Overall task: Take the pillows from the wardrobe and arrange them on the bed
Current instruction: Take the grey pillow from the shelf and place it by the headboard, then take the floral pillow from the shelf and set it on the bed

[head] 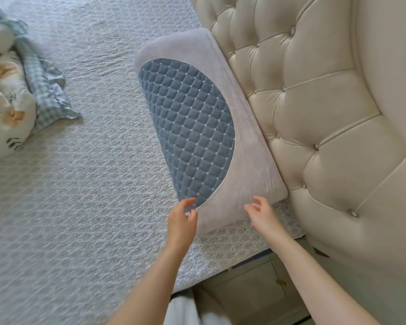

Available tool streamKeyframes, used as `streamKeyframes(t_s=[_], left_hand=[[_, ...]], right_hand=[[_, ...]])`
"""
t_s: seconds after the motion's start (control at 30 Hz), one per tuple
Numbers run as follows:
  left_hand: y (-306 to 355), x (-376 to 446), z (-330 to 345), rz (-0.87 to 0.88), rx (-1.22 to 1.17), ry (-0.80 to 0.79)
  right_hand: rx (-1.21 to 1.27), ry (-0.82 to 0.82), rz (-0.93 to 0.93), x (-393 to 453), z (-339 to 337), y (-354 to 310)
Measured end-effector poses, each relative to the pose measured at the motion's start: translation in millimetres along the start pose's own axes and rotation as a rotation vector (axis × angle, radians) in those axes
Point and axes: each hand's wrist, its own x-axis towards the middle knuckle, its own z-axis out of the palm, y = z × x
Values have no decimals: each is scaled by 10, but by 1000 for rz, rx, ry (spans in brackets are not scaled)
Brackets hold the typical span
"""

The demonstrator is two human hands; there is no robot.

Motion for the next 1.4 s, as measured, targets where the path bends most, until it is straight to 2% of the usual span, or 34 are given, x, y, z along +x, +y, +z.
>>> streamKeyframes(t_s=[0.2,0.5,0.73,0.93,1.17,1.4], left_hand=[[-155,-604,-485,76,-23,144],[-966,-1618,-1508,-55,-67,419],[-1708,-2691,-2242,-145,-205,690],[-2476,-3718,-2740,-265,-282,894],[-3291,-4671,-3276,-456,-406,1024],[-3870,-5243,-3664,-601,-485,1169]], right_hand=[[-270,-137,-244,-638,460,-282],[-578,-382,-509,-1541,1440,-387],[-857,-518,-793,-2454,2366,-152],[-914,-652,-962,-3362,3190,163],[-1033,-904,-1078,-4328,4174,628],[-1193,-1165,-1237,-5064,5071,825]])
